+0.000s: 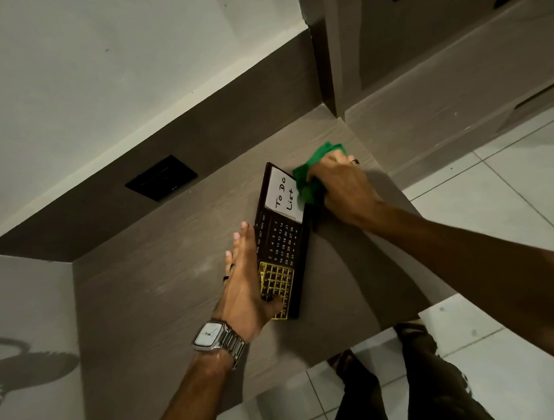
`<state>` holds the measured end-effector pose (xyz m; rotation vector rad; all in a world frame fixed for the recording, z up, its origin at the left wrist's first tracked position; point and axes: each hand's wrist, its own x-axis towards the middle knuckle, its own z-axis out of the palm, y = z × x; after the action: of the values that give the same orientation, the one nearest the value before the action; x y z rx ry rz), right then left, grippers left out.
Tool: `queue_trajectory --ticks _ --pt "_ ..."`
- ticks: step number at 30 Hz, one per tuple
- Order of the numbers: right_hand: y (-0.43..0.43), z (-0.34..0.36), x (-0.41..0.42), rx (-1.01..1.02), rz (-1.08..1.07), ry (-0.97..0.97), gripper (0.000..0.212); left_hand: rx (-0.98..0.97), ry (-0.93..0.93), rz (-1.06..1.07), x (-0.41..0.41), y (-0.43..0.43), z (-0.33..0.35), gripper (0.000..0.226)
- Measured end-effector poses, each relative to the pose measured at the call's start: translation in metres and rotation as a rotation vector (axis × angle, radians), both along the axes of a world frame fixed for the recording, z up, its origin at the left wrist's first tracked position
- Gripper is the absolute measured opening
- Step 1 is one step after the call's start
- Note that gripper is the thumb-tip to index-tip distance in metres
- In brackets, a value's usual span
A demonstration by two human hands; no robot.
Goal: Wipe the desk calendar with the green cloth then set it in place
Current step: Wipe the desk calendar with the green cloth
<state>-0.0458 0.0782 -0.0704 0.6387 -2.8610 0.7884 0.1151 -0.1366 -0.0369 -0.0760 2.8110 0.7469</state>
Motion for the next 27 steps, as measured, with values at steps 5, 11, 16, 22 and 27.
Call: queue_trajectory --ticks 5,11,16,22,27 --pt "-0.002 -0.01 0.086 -0.147 0.308 0.024 0.031 -0.012 0.021 -0.032 0.0 -0.004 -0.001 0.146" --pt "-0.003 -0.012 0.118 -0.17 0.558 -0.094 0.026 0.011 0.029 -0.036 0.001 -0.003 -0.001 0.142" --pt "0.007 -0.002 0.012 -0.15 0.15 -0.117 0.036 -0.025 0.015 -0.041 0.0 -0.003 0.0 0.146" --pt "-0.005 -0.002 0.045 -0.178 0.114 -0.117 0.036 -0.022 0.004 -0.015 0.0 -0.002 -0.001 0.143" --pt "-0.016 -0.01 0.166 -0.209 0.534 -0.143 0.028 -0.025 0.007 -0.02 0.0 -0.001 -0.001 0.145"
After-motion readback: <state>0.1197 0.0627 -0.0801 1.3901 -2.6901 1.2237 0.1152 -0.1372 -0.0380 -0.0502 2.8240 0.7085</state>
